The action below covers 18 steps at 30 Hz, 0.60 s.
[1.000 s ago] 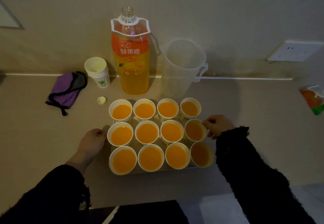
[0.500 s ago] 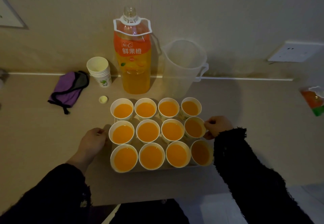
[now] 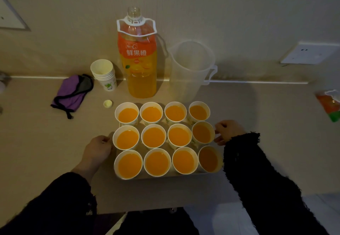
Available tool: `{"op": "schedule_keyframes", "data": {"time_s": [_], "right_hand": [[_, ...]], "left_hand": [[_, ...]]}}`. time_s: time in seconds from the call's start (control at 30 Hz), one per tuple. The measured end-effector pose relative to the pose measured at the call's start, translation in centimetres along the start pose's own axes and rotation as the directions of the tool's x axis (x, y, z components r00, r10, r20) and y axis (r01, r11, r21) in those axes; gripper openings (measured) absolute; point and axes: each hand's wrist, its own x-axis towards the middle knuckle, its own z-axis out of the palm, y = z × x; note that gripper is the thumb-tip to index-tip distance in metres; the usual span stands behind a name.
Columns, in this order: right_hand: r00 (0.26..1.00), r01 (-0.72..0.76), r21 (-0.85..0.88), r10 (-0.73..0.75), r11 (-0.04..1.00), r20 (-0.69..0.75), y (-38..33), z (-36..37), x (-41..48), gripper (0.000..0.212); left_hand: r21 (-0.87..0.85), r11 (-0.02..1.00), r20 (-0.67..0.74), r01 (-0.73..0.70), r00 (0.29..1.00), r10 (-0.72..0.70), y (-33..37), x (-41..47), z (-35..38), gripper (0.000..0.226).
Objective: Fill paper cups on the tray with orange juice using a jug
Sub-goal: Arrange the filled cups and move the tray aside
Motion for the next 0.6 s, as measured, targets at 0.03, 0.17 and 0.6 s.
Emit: {"op": "schedule_keyframes", "data": {"time_s": [0.03,0.17,0.6], "right_hand": [[1.000,-0.012,0.039,0.012,0.999,-0.003,0.2,-0.4,0.2,0.015],[0.996,-0.048,0.016,0.047,0.999,0.070,2.0,-1.2,1.5,0.022],[0.960,0.094,-0.377,0.017,0.921,0.280,2.3,2.4,1.4,0.023]], "left_hand": [[0.021,1.000,-0.009,0.007,1.000,-0.007,0.0,0.0,0.0,0.025],[0.077,0.997,-0.005,0.003,1.000,-0.003,-0.1,0.0,0.1,0.020],[0.066,0.992,0.197,-0.108,0.976,0.093,1.4,-0.8,0.3,0.014]]}}
